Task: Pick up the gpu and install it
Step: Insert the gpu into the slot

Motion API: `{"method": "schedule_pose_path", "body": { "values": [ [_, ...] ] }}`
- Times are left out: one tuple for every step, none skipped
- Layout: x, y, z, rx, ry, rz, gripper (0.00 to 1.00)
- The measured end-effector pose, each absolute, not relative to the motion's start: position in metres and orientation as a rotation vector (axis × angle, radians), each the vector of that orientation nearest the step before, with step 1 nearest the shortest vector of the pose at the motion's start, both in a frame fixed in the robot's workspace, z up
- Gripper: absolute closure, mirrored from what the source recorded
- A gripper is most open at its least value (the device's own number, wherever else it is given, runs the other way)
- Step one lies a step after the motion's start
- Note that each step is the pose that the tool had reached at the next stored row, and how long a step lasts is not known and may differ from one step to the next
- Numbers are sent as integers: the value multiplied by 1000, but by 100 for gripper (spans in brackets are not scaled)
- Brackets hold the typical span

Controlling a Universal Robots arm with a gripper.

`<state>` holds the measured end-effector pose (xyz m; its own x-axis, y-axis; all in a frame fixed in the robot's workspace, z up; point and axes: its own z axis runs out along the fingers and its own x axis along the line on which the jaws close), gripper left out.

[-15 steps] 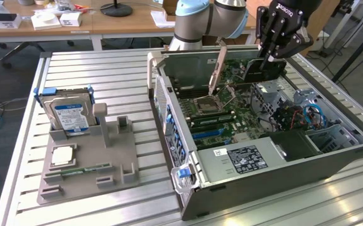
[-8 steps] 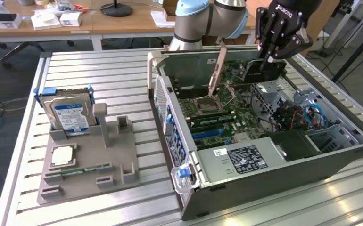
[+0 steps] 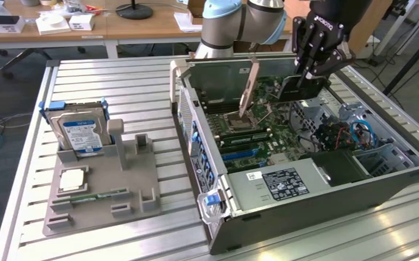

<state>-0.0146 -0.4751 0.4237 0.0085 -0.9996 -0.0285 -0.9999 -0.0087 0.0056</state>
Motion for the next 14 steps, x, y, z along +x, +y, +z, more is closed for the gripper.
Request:
{"method": "schedule_pose_path", "body": {
  "values": [
    [-15,-475,422,-2219,2200,38,74],
    [-15,-475,421,-2219,2200,38,74],
    [-15,-475,419,-2219,2200,38,74],
    [-15,-475,418,-2219,2200,38,74],
    [-15,-475,416,-2219,2200,38,74],
    [-15,-475,414,-2219,2200,38,74],
    [-15,-475,413,-2219,2200,38,74],
    [-15,-475,411,-2219,2200,38,74],
    [-15,-475,410,-2219,2200,38,74],
    [-15,-475,408,-2219,2200,38,74],
    [-15,-475,406,-2219,2200,38,74],
    [-15,-475,405,-2219,2200,38,74],
    [-15,-475,403,-2219,2200,38,74],
    [-15,-475,402,-2219,2200,38,74]
  ]
}}
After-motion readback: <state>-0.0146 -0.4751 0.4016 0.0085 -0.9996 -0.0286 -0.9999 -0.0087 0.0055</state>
